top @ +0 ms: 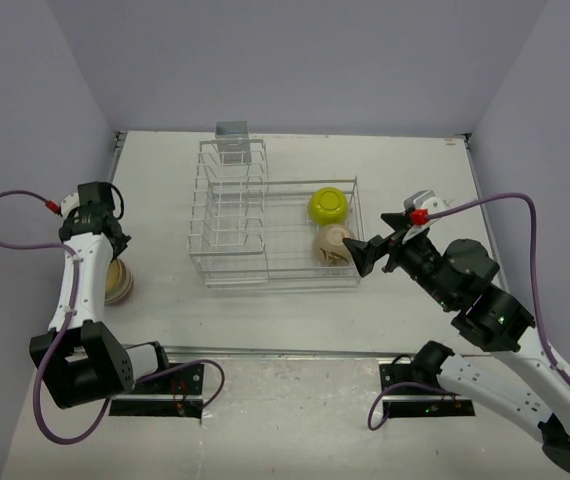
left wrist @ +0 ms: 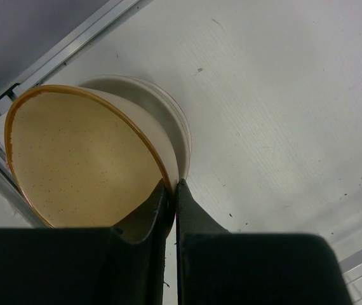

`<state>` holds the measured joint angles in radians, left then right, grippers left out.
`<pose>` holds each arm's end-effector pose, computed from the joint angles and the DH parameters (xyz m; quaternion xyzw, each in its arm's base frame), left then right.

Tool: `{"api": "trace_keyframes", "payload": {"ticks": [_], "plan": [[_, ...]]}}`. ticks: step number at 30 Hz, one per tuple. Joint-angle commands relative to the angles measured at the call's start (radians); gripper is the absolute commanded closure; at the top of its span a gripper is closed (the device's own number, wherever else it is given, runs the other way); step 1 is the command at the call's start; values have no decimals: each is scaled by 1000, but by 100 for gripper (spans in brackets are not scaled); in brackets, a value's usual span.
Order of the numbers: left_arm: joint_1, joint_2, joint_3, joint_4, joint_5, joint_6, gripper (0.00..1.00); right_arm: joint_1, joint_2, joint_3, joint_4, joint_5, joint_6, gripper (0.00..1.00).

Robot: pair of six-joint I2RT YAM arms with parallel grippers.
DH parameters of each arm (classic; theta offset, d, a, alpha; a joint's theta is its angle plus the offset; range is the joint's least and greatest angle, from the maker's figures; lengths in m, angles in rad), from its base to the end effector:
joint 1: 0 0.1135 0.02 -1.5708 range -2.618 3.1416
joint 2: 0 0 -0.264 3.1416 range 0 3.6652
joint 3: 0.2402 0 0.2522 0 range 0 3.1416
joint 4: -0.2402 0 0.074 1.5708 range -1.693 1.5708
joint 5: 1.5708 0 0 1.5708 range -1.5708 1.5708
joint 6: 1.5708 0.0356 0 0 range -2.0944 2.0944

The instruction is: Unload the bowls from the dish rack

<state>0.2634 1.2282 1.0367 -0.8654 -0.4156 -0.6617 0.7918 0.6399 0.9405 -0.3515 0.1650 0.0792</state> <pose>0.2237 0.0752 0.2816 -0.4692 0.8235 0.1464 0.2832 0.0979 0.0908 0.3954 -0.1988 0.6968 0.2355 0.6477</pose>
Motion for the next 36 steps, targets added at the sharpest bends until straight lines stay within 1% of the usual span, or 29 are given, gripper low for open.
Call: {"api": "trace_keyframes", "payload": {"ticks": [1,9,10,12,13,19,24,26,29,30,31,32,34,35,36], "plan": [[16,-1,-4,66,14,40,100,4,-9,-2,13,5,10,1],[34,10,-18,72,40,37,99,4,-17,-8,14,8,8,1],[39,11,-18,72,41,36,94,3,-16,-6,16,8,8,1],[40,11,-20,74,51,36,91,4,-17,-6,16,7,8,1],[42,7,-23,74,52,31,87,4,-17,-8,17,7,8,1],[42,2,-26,75,57,25,77,4,-20,-6,16,2,7,1],[42,-7,-15,63,58,19,76,4,-16,-9,20,-2,7,1],[42,-35,9,54,64,16,76,6,-13,-8,17,-2,7,1],[42,-104,83,45,125,14,73,6,-2,-9,20,30,11,1],[40,-122,112,52,200,14,69,4,12,-5,17,37,13,1],[40,-148,168,52,237,7,67,4,21,0,14,42,13,1],[39,-168,221,66,330,-9,64,4,47,15,0,59,22,1],[25,-190,249,117,414,-27,57,4,82,35,-30,97,37,1],[14,-196,259,159,482,-41,53,4,99,59,-41,116,40,1],[-15,-202,276,187,501,-62,52,3,137,70,-50,126,45,1]]}}
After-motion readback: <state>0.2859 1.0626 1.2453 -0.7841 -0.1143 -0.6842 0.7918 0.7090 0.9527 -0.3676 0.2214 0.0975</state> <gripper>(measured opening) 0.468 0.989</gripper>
